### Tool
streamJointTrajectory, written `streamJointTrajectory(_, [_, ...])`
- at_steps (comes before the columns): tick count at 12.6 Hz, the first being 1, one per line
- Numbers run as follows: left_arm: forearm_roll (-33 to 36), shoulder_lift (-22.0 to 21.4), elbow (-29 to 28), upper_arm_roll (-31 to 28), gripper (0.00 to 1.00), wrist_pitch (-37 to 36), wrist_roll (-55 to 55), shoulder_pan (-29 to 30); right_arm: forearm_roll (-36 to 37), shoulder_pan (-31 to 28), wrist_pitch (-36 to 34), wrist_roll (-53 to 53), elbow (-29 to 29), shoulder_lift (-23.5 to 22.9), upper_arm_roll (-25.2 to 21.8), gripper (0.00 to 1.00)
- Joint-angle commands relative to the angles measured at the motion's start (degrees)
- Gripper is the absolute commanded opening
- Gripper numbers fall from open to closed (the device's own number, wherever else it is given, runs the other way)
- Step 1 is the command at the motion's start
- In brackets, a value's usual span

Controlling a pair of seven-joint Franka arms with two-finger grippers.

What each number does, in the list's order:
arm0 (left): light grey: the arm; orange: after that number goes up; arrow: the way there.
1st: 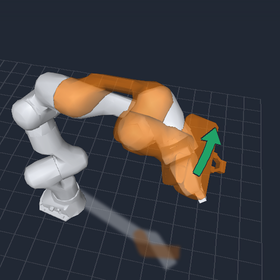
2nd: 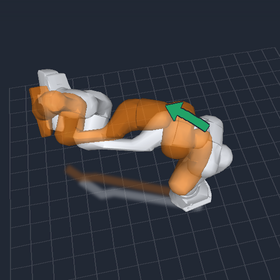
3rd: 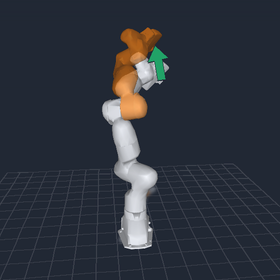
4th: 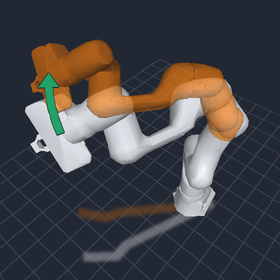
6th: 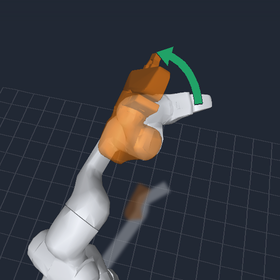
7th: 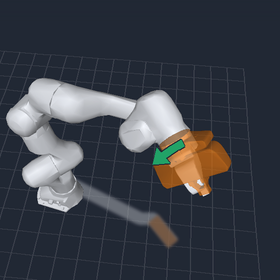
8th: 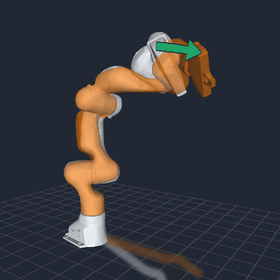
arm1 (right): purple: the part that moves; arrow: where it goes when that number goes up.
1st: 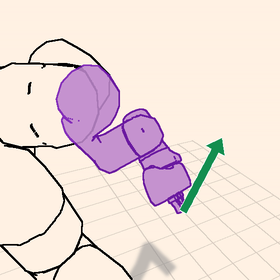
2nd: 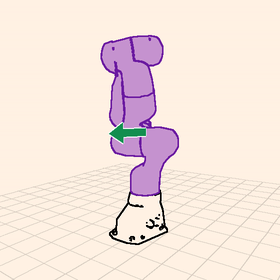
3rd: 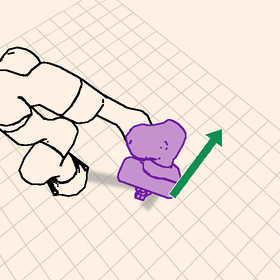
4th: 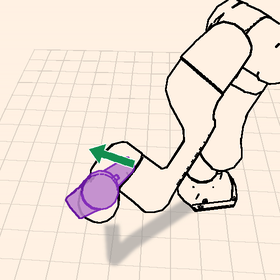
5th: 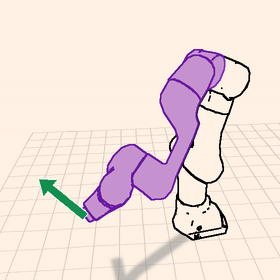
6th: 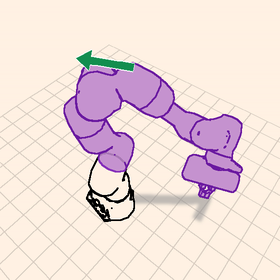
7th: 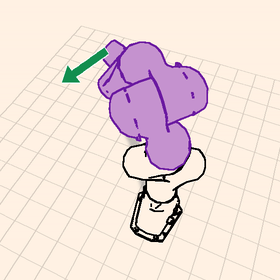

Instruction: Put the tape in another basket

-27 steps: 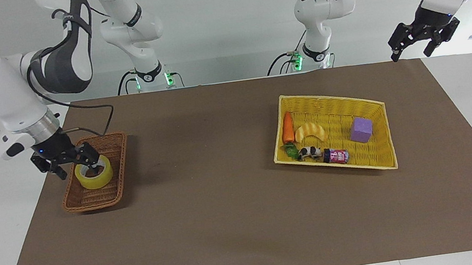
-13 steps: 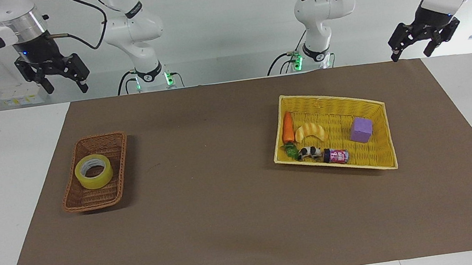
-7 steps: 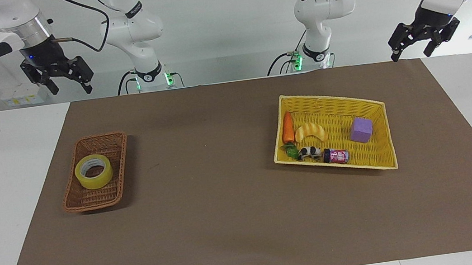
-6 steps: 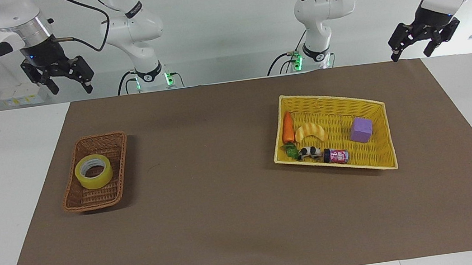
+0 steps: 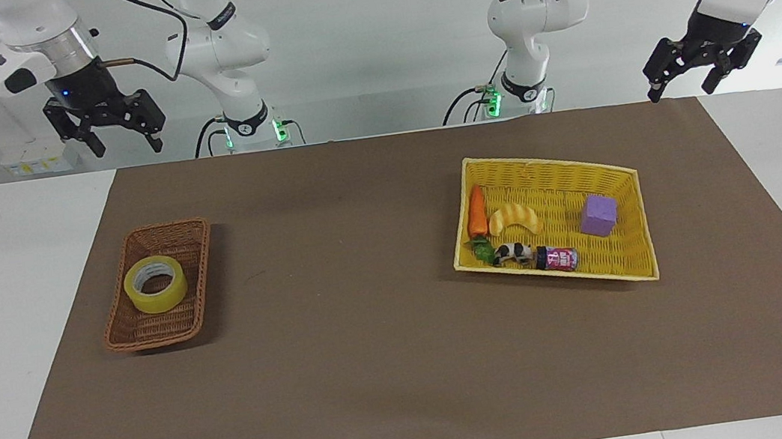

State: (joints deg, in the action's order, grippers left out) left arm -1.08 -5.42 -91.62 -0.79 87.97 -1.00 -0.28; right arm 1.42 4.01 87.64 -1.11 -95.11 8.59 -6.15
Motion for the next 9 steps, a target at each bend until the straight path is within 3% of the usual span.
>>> streamJointTrajectory(1, [-0.59, -0.29, 0.65, 0.26, 1.00, -1.13, -0.32, 0.63, 1.31, -0.31, -0.80, 1.38, -1.57, 1.52, 0.08, 1.00])
streamJointTrajectory(9, [-0.59, -0.29, 0.65, 0.26, 1.00, -1.13, -0.32, 0.63, 4.10, -0.41, -0.98, 2.42, -1.13, 1.34, -0.01, 1.00])
